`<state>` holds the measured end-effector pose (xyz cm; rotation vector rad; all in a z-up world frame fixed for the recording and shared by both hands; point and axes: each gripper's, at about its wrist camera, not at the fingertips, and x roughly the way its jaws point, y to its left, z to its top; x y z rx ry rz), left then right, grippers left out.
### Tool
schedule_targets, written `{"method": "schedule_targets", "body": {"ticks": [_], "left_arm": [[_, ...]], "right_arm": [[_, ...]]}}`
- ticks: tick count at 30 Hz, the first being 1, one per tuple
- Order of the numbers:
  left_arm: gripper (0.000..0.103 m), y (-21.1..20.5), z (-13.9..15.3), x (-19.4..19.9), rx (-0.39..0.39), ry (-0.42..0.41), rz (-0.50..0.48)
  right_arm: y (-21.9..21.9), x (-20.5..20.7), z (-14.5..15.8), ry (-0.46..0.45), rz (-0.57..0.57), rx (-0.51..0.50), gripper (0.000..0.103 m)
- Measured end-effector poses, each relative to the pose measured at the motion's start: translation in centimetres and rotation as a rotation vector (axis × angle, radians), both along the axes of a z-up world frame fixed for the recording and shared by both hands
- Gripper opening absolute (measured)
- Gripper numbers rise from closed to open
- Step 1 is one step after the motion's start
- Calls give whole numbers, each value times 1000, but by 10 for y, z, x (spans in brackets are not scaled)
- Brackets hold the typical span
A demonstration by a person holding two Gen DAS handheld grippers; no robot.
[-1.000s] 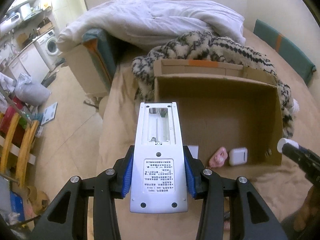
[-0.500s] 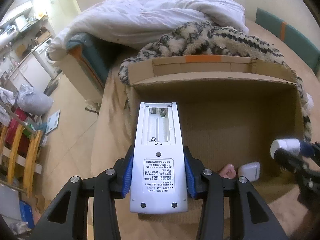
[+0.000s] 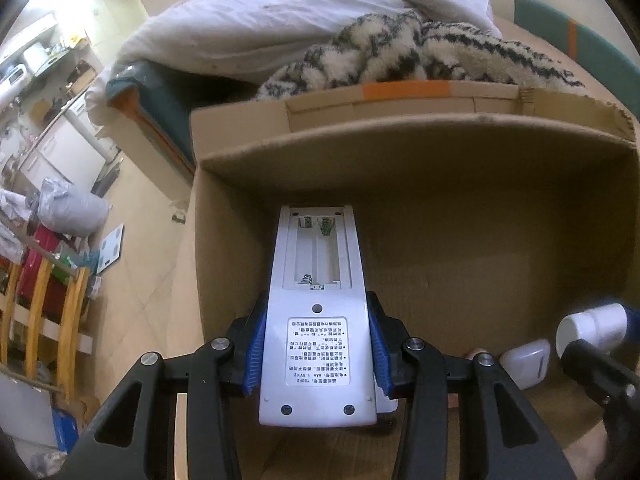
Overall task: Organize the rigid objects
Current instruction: 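Carry remote and pill bottle into the box and open both grippers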
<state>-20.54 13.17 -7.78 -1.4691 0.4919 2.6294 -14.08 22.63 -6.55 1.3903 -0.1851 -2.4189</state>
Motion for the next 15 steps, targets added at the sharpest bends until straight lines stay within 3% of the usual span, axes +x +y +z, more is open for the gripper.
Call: {"method": "schedule_targets", "body": {"ticks": [15], "left_arm": [[40, 4, -18, 1, 10, -52, 7]], "right_arm": [[10, -2, 1, -18, -44, -63, 54]]}}
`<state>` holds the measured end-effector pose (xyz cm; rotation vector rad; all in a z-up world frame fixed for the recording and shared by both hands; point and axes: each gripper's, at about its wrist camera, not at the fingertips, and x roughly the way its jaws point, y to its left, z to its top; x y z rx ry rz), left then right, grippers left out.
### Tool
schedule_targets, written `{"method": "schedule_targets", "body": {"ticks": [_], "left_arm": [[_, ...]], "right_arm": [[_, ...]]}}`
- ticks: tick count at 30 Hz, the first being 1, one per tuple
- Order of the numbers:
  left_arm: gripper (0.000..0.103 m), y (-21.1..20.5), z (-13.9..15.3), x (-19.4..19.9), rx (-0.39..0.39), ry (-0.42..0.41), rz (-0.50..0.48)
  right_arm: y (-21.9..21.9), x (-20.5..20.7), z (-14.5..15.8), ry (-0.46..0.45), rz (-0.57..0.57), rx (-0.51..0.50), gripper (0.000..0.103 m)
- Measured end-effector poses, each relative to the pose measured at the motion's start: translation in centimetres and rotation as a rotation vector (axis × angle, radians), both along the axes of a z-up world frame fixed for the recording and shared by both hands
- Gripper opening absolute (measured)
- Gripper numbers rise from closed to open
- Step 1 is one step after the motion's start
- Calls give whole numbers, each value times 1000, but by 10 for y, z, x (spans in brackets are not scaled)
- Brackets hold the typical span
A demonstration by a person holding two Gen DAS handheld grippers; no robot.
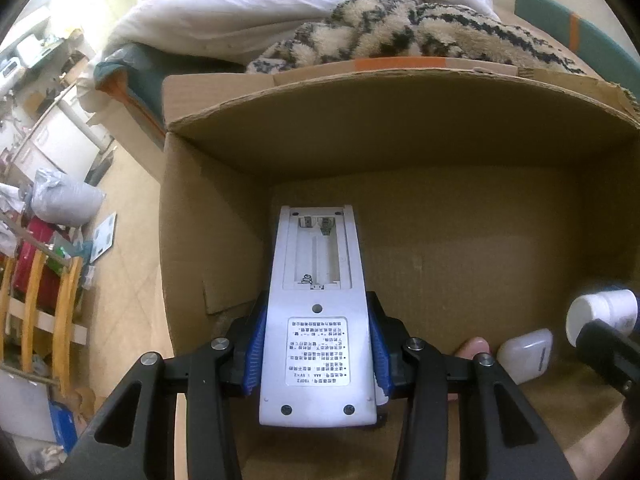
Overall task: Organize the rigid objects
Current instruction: 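Carry remote and pill bottle into the box and open both grippers, then withdraw both grippers from the box toward the remaining items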
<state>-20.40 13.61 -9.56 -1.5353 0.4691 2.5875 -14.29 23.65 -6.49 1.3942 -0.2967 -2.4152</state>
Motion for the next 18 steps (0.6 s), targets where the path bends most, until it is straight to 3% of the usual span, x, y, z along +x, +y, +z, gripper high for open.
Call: {"method": "schedule_targets", "body": {"ticks": [3, 6, 7, 9, 13, 15, 18], "left_arm": [[43, 1, 5, 2, 17, -1, -2], [64, 2, 14, 4, 23, 17, -16], [66, 3, 18, 4, 25, 26, -19], [66, 3, 27, 6, 23, 47, -24], [66, 1, 40, 6, 11, 71, -5], [66, -5, 47, 7, 21, 78, 14], [66, -12, 57, 10, 34, 87, 37]], "right_arm": [[2, 0, 3, 7, -7, -21, 54], [5, -1, 9, 25, -19, -55, 59], [7, 0, 12, 37, -22, -73, 62], [9, 0, 17, 59, -30, -87, 74], [11, 4, 28, 110, -43, -96, 89], [12, 6, 34, 138, -51, -103, 103], [12, 10, 41, 178, -53, -107, 103]]}}
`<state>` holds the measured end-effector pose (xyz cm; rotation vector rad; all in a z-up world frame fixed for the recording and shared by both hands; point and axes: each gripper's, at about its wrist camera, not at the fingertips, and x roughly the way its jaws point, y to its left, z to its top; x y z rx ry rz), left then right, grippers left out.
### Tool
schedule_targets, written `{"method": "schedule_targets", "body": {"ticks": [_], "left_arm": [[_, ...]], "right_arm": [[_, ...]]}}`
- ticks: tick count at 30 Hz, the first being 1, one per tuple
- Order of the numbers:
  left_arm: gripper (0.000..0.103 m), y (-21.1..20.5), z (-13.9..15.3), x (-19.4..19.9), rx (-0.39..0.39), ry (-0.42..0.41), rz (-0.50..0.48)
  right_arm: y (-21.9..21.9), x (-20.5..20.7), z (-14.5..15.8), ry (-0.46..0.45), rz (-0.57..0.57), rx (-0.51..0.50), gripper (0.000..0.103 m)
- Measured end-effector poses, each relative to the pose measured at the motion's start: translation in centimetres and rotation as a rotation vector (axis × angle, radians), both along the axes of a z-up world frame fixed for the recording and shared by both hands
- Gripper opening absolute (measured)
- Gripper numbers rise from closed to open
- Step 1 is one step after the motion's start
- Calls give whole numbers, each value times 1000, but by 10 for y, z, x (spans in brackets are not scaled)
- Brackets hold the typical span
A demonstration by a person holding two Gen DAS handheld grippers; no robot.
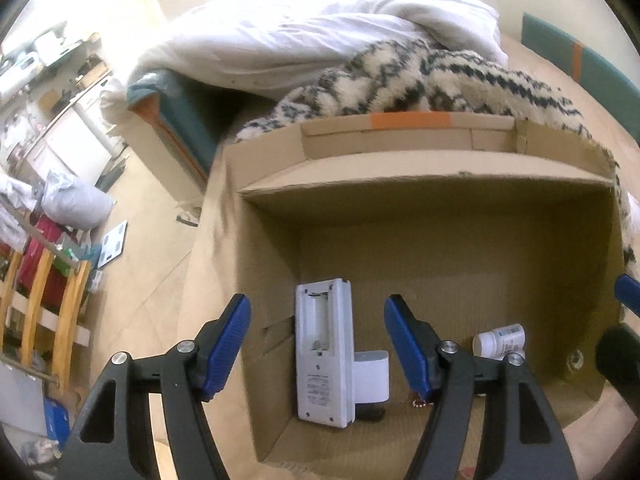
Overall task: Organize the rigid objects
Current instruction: 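Withdraw both grippers from the box toward the remaining items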
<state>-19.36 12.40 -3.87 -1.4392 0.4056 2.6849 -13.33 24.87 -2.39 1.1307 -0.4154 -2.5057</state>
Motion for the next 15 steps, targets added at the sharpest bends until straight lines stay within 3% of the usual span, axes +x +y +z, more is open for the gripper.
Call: {"method": "schedule_targets", "body": {"ticks": [15], "left_arm": [[66, -29, 34, 45, 22, 52, 2]], "right_arm": [[11, 37, 24, 76, -33, -4, 103]]}}
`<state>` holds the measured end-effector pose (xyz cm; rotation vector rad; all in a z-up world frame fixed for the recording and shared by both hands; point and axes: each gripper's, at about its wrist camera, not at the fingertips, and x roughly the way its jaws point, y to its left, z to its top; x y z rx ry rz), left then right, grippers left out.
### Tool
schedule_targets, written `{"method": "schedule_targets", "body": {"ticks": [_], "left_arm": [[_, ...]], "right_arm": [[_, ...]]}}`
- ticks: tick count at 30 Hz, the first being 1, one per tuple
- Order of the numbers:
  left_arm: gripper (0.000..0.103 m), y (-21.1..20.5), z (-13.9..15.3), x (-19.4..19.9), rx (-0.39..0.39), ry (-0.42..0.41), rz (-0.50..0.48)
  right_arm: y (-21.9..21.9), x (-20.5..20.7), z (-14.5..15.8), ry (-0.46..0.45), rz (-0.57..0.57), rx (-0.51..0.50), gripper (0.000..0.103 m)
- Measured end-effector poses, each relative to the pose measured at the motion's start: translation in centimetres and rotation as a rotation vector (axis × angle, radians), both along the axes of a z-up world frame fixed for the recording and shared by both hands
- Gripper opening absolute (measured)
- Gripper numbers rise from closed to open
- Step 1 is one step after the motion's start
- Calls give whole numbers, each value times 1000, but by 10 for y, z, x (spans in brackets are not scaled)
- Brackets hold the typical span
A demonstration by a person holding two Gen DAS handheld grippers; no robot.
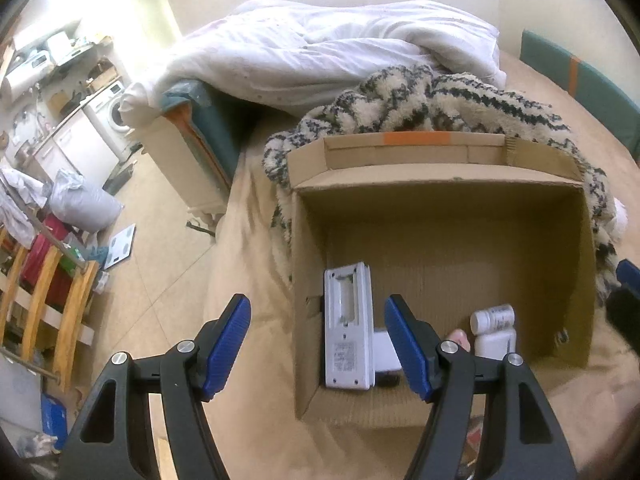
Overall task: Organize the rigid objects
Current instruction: 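Withdraw both grippers from the box toward the remaining items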
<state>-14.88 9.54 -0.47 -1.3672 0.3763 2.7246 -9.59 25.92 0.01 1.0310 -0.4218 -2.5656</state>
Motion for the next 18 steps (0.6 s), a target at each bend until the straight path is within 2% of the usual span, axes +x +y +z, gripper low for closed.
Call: {"method": "schedule_targets", "body": {"ticks": [5, 12, 18], "left_arm": [[66, -14, 6, 24, 16, 11, -8], [66, -40, 14, 55, 62, 20, -6], [67, -60, 9, 76, 87, 18, -6]], "right_arm": [[3, 20, 9, 29, -2, -6, 103], [3, 49, 8, 15, -6, -14, 103], [3, 71, 3, -11, -16, -18, 103]]}}
